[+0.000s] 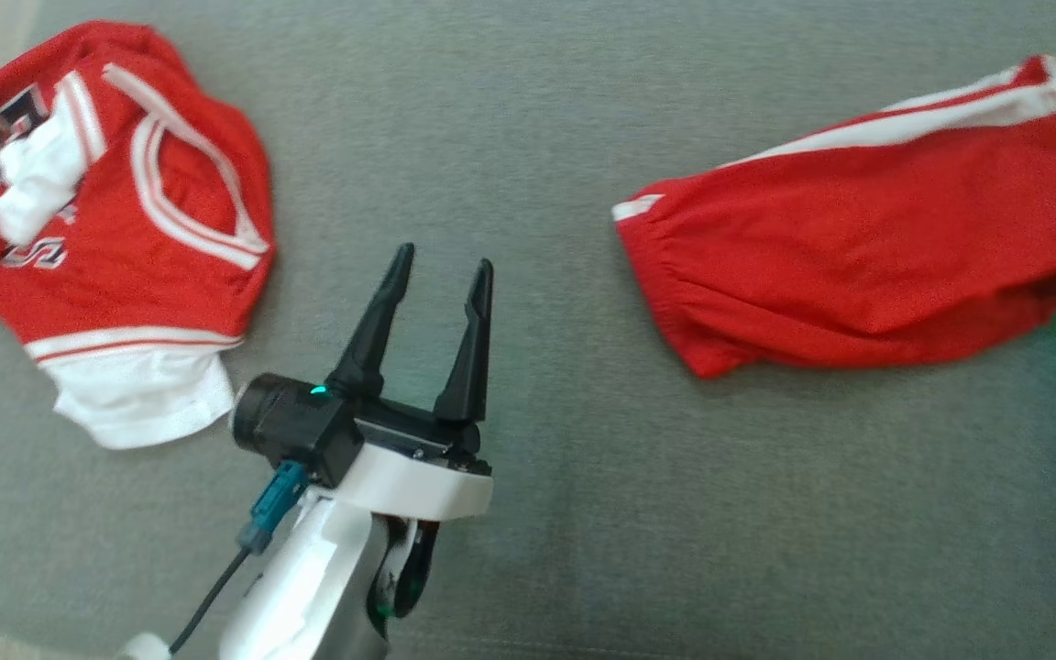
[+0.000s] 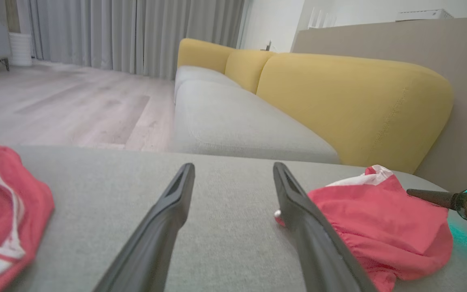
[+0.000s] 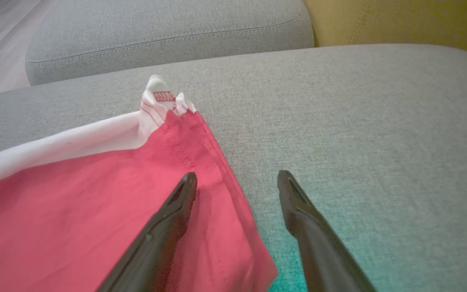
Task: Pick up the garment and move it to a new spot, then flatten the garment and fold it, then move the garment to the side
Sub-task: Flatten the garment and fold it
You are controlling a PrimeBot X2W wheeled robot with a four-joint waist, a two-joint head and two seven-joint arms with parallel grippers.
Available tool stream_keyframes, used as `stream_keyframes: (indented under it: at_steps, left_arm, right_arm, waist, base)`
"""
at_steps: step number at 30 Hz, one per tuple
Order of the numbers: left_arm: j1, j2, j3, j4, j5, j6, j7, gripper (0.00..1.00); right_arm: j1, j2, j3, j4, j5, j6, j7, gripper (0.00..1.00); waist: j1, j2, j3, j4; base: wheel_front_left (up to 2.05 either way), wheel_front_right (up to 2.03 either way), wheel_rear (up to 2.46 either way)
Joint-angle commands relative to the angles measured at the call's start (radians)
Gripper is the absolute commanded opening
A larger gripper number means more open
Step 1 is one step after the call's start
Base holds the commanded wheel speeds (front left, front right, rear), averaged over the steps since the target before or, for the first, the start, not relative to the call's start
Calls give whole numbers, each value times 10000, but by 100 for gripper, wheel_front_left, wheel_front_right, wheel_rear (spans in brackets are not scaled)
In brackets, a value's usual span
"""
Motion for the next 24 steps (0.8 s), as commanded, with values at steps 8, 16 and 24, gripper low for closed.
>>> stream_keyframes:
  at_steps: [8, 16, 24]
  left_arm:
    - [465, -127, 1241, -1378, 1279, -379, -52, 100]
    - [699, -202, 1712, -1605, 1828, -772, -52, 100]
    - [948, -272, 2016, -1805, 1990, -952, -53, 100]
  right_arm:
    - [419, -581, 247, -11, 1173, 65, 846, 0]
    - [495, -574, 511, -214, 1705, 65, 130, 0]
    - [1016, -919, 446, 11, 2159, 65, -456, 0]
  waist:
    - [1, 0, 140, 775]
    - [1, 0, -53, 242]
    - [1, 0, -408, -644]
  base:
    - [0, 0, 0]
    - [0, 0, 0]
    - [0, 0, 0]
